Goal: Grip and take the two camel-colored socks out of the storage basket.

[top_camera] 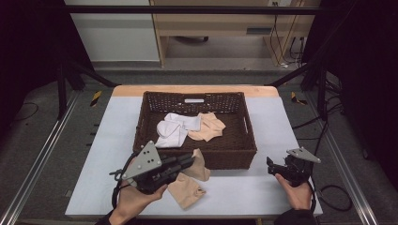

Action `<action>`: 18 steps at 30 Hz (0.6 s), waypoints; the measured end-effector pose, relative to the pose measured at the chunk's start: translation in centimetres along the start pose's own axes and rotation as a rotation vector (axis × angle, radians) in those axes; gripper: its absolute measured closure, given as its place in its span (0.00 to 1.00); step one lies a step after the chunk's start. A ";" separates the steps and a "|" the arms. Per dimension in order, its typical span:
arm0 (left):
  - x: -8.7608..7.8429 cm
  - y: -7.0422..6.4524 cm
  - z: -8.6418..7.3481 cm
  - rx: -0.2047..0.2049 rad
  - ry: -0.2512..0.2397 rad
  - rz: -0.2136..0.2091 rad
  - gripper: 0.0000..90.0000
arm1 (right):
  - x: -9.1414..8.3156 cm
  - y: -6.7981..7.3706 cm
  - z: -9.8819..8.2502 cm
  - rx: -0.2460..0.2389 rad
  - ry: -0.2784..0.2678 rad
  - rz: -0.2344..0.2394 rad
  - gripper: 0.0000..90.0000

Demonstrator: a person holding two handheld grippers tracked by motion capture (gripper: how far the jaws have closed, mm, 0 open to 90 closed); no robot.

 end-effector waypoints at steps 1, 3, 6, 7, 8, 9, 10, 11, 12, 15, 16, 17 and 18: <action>0.2 -0.3 -0.4 -0.003 0.011 -0.009 0.95 | 0.0 0.0 0.0 0.000 0.000 0.000 0.06; 0.5 -0.8 -1.5 -0.005 0.043 -0.027 0.95 | 0.0 0.0 0.0 0.002 0.003 -0.001 0.06; 1.0 -1.1 -2.8 -0.020 0.074 -0.039 0.95 | 0.0 0.0 0.0 0.003 0.003 0.000 0.06; 1.2 -1.2 -3.6 -0.027 0.093 -0.044 0.95 | 0.0 0.0 0.0 0.001 0.003 -0.001 0.06; 1.6 -1.3 -4.8 -0.038 0.128 -0.048 0.95 | 0.0 0.0 0.0 0.002 0.004 -0.001 0.06; 1.8 -1.2 -5.4 -0.049 0.141 -0.050 0.95 | 0.1 0.0 0.0 0.002 0.006 -0.001 0.06; 1.8 -1.2 -5.4 -0.049 0.141 -0.050 0.95 | 0.1 0.0 0.0 0.000 0.005 -0.002 0.06; 2.1 -1.1 -6.6 -0.069 0.166 -0.049 0.95 | 0.1 0.0 0.0 0.000 0.005 -0.002 0.06; 2.1 -1.1 -6.6 -0.069 0.166 -0.049 0.95 | 0.1 0.0 0.0 0.000 0.005 -0.002 0.06; 2.3 -0.8 -8.0 -0.093 0.206 -0.041 0.95 | 0.1 0.0 -0.1 -0.002 0.007 -0.003 0.06; 2.3 -0.8 -8.4 -0.097 0.216 -0.036 0.95 | 0.1 0.0 -0.1 -0.002 0.007 -0.003 0.06; 2.3 -0.7 -8.9 -0.103 0.233 -0.028 0.95 | 0.1 0.1 -0.1 -0.003 0.007 -0.002 0.06; 2.3 -0.7 -8.9 -0.103 0.233 -0.028 0.95 | 0.1 0.1 -0.1 -0.003 0.007 -0.002 0.06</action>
Point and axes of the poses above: each handheld gripper's, and its own axes: x roughly forward along the jaws, z roughly out of its top, y roughly to its left, the point moved 2 cm from there along x, roughly forward along the jaws, and after that the axes turned 13 degrees about x, right-handed, at the moved point
